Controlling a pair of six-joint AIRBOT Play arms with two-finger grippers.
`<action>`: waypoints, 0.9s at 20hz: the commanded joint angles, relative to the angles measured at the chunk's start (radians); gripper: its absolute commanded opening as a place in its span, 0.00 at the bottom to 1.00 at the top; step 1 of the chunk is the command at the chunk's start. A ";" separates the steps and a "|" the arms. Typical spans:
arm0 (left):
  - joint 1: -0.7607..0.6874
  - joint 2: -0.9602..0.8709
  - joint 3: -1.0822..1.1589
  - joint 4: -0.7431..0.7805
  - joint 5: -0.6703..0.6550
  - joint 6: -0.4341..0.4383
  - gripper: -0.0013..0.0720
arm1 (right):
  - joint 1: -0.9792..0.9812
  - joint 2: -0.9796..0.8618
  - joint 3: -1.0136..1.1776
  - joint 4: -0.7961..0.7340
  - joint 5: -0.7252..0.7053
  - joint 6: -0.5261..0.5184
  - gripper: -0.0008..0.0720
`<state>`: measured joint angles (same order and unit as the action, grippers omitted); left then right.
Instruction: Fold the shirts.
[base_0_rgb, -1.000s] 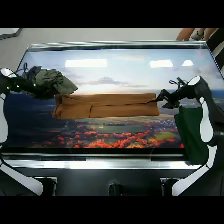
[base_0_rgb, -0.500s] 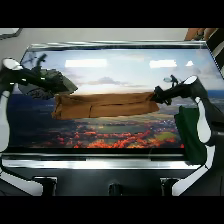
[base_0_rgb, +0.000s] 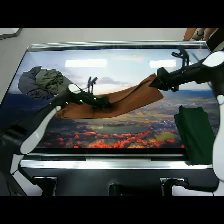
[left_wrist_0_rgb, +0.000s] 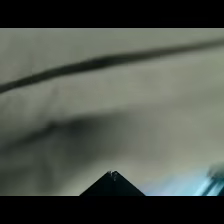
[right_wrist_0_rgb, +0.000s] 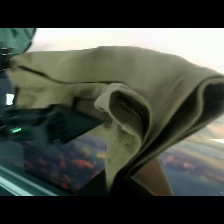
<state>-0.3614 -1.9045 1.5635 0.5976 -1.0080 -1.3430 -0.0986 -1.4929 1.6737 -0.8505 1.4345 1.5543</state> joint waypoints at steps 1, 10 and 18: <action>-0.079 -0.082 -0.008 -0.206 0.090 -0.010 0.05 | 0.011 0.142 0.000 -0.003 0.082 0.072 0.06; -0.118 -0.023 0.011 -0.242 0.090 0.119 0.05 | 0.014 0.141 0.000 0.068 0.032 0.142 0.06; 0.464 0.473 0.011 0.133 -0.030 0.050 0.05 | 0.378 -0.163 0.032 0.306 -0.369 0.106 0.06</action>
<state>-0.0811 -1.5860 1.5734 0.6464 -1.0046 -1.2831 0.1562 -1.5478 1.6970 -0.6437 1.2316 1.6714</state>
